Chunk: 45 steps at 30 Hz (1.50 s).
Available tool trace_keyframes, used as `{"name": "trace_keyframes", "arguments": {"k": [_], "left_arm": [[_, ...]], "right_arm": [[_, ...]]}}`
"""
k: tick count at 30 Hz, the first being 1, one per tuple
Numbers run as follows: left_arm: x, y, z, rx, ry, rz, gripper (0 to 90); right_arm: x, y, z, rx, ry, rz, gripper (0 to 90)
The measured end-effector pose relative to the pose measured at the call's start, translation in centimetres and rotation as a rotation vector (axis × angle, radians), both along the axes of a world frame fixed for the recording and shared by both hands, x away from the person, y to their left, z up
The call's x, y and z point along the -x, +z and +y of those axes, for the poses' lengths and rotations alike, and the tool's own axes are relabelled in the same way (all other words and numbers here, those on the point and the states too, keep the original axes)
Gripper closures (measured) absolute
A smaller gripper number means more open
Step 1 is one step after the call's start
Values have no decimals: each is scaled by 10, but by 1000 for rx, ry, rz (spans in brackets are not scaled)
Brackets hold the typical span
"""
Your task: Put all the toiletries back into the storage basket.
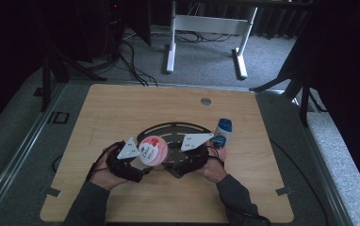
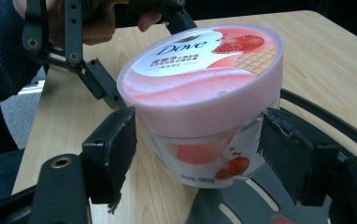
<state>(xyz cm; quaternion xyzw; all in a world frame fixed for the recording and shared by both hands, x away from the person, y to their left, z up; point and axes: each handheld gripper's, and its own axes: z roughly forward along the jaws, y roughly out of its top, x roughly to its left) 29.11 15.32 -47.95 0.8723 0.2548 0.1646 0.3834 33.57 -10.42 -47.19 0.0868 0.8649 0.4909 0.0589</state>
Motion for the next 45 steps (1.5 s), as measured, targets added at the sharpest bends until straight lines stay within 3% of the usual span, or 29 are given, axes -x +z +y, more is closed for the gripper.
{"name": "trace_keyframes", "arguments": {"k": [19,30,45], "left_arm": [[-12,7,1,-2,23,-22,149],[-19,4,3,-11,38,-30,149],[-30,5,1,-28,53,-49,149]], "right_arm": [[-11,0,2,-15,-37,-2,279],[-17,0,8,4,-54,-16,279],[-26,-3,10,-16,-91,8,279]]}}
